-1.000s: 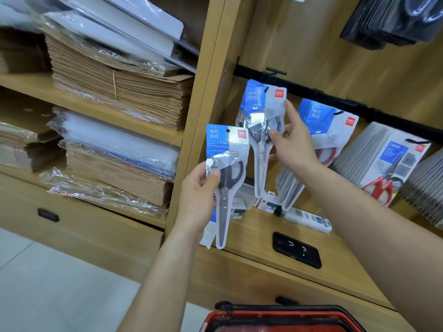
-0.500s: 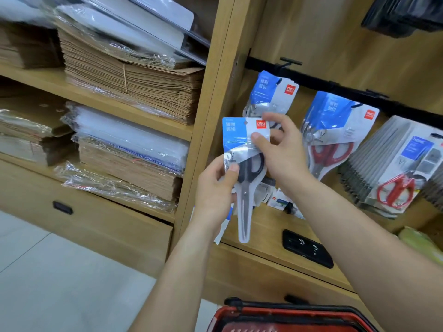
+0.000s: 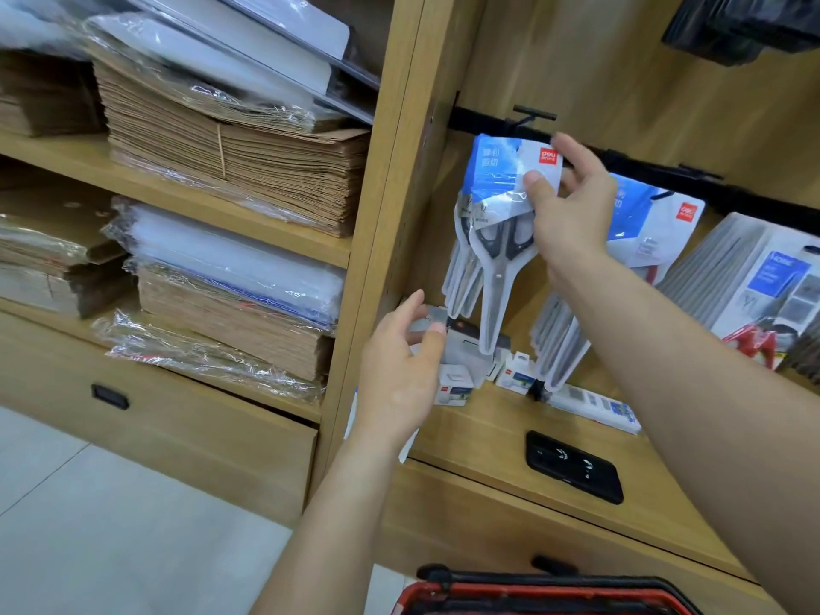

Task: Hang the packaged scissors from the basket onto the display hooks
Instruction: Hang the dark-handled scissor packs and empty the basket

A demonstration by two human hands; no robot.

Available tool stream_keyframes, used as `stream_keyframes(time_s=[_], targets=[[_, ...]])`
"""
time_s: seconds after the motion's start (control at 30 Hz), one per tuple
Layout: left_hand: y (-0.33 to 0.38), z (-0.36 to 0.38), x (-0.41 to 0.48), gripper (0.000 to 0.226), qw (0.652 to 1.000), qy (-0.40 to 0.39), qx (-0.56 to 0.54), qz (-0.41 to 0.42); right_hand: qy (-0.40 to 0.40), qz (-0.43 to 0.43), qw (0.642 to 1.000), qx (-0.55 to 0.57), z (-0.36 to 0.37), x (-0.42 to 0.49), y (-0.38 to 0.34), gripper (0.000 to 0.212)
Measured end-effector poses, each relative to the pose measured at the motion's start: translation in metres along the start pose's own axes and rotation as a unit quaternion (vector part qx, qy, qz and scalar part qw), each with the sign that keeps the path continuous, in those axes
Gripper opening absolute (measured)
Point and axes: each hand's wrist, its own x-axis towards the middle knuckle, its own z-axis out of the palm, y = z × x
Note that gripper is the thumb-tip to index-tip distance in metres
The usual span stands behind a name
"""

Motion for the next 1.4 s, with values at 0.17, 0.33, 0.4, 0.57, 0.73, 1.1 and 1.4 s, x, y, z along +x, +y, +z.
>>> stream_keyframes(time_s=[0.17, 0.33, 0.4, 0.57, 0.73, 1.1, 1.4], targets=[[-0.003, -0.002, 0.001, 0.045, 0.999, 0.008, 0.04, 0.007, 0.003, -0.002, 1.0, -0.022, 0.006, 0.005, 0.004, 0.046], [-0.004, -0.001, 0.001, 0.035, 0.994, 0.002, 0.106, 0.019, 0.013, -0.007, 0.993, -0.114, 0.014, 0.018, 0.011, 0.047], [-0.004, -0.001, -0.001, 0.033, 0.991, -0.004, 0.133, 0.022, -0.002, -0.01, 0.985, -0.173, 0.015, 0.018, 0.012, 0.054], [-0.003, 0.003, -0.021, 0.034, 0.982, -0.016, 0.186, 0.018, -0.061, -0.042, 0.964, -0.256, -0.023, -0.056, 0.034, 0.064], [-0.019, 0.017, -0.08, 0.034, 0.97, -0.095, 0.222, -0.03, -0.224, 0.039, 0.927, -0.3, -0.111, -0.165, 0.079, 0.04], [-0.113, 0.068, -0.23, 0.039, 0.814, -0.376, 0.411, -0.163, -0.459, 0.27, 0.754, -0.384, -0.282, -0.327, 0.195, 0.043], [-0.203, 0.103, -0.279, 0.05, 0.736, -0.401, 0.458, -0.297, -0.478, 0.443, 0.678, -0.34, -0.3, -0.387, 0.322, 0.068]])
